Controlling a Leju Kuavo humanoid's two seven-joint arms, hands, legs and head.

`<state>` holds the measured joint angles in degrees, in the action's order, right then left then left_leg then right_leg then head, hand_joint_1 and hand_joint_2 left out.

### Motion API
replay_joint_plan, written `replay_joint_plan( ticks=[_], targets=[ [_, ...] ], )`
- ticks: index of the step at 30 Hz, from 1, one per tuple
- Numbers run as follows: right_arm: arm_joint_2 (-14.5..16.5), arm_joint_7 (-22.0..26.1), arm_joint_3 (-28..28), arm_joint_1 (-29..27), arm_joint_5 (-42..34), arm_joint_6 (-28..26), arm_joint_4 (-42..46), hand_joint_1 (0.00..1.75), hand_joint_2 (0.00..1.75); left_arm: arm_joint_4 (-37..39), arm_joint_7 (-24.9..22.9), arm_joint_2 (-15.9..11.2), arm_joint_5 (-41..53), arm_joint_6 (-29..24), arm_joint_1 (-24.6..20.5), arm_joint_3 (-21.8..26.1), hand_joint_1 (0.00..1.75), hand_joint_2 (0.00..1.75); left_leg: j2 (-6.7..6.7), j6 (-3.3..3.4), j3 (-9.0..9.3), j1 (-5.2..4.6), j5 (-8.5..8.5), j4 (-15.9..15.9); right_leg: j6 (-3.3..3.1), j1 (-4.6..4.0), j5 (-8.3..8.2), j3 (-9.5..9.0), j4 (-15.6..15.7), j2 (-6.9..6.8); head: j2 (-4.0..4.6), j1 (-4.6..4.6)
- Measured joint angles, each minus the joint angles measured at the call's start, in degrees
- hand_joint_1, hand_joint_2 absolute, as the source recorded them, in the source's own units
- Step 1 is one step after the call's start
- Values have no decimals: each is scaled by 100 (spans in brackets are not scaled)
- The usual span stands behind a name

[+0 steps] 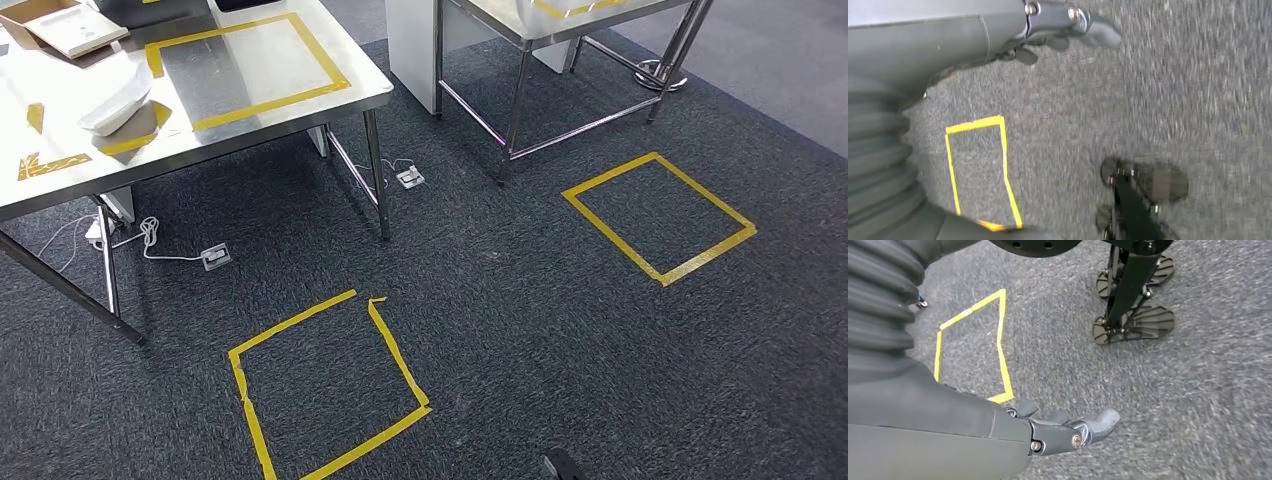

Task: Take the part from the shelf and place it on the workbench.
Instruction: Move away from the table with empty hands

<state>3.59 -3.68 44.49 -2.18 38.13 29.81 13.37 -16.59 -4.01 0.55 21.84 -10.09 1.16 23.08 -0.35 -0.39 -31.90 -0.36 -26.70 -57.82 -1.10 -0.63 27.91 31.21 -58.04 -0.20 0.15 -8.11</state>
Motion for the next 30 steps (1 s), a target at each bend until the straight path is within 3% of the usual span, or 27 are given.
replay_joint_plan(
  ticks=[2,3,6,24,30],
  targets=[
    [-39,35,-272,-42,-246,0,57,0,44,-35,26,0,-140,61,44,-135,0,175,0,-2,-1,1,1,0,-4,0,-2,1,-1,0,0,-1],
    [-55,50,-424,-65,-384,0,89,0,0,-56,40,-1,-219,95,68,-209,0,131,0,-2,-1,1,2,0,-5,0,-3,2,-1,0,0,-1],
    [-100,72,-860,-137,-766,0,182,0,0,-117,79,-2,-437,192,145,-429,0,0,0,1,-1,1,4,0,-3,4,-4,4,-1,0,0,0],
    [-358,282,-3381,-526,-3062,0,677,0,0,-464,319,-19,-1756,790,588,-1706,0,0,2,14,-6,-1,10,-3,13,18,-15,7,-1,0,0,1],
    [-424,362,-3986,-609,-3730,0,770,0,0,-541,385,-22,-2134,957,686,-2002,0,0,2,15,-7,-1,11,-3,15,18,-17,8,-1,0,0,0]
  ],
)
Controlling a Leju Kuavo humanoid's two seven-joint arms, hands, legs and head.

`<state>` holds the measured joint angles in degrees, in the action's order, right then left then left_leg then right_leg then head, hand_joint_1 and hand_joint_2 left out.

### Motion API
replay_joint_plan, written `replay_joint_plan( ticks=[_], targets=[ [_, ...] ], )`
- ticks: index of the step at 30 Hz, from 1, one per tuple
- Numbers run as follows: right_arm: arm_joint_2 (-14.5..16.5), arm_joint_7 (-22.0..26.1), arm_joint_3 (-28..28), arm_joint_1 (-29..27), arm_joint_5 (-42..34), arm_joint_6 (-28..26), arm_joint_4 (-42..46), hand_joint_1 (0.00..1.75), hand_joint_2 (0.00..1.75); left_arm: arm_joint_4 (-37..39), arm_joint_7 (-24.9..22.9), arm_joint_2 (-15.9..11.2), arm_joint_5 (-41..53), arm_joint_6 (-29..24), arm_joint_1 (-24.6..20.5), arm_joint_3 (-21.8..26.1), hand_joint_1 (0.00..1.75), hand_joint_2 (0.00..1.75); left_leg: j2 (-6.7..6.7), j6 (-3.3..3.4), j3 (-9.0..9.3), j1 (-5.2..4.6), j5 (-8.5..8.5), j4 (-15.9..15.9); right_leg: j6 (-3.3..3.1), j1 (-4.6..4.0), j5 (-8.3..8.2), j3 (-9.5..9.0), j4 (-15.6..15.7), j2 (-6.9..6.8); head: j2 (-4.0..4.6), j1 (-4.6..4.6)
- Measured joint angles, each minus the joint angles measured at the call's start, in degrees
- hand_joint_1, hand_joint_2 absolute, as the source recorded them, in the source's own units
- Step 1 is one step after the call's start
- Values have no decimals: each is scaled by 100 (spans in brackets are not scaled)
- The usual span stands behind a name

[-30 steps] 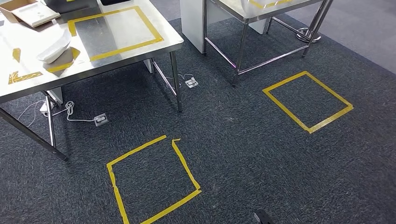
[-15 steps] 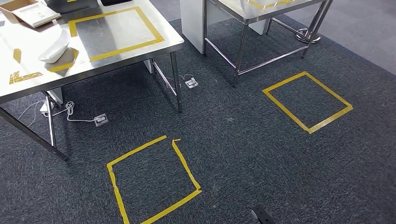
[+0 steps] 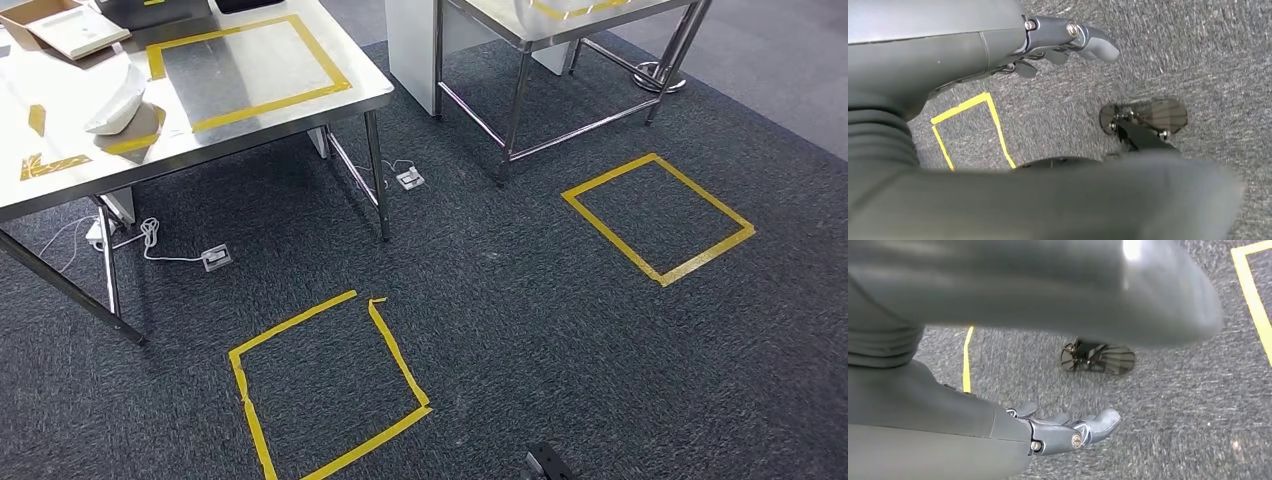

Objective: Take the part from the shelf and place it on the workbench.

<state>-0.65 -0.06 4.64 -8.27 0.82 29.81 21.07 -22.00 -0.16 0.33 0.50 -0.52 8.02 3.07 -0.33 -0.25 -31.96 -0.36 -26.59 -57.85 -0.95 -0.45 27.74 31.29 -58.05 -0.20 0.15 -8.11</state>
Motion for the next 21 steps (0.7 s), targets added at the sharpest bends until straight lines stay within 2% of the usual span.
replay_joint_plan(
  ticks=[12,15,18,21],
  targets=[
    [-43,3,-249,-36,-82,0,13,0,0,-37,19,-10,-48,21,18,-139,0,0,-4,7,1,-8,-3,-14,9,5,-6,10,4,4,0,1],
    [-44,2,-279,-208,-82,0,-121,0,0,-271,21,-28,-48,24,-86,-141,0,0,-12,61,-4,-34,-15,-52,49,22,-12,44,12,4,0,10],
    [-53,-20,-289,-539,-79,0,-544,0,0,-789,34,-33,-48,28,-462,-142,0,0,66,114,-19,-14,38,12,88,23,-2,22,2,-80,0,13],
    [-71,-20,-306,-858,-78,0,-867,0,0,-1169,38,-27,-48,28,-769,-143,0,0,91,139,14,46,117,124,155,34,238,134,-300,-34,0,-1]
  ],
)
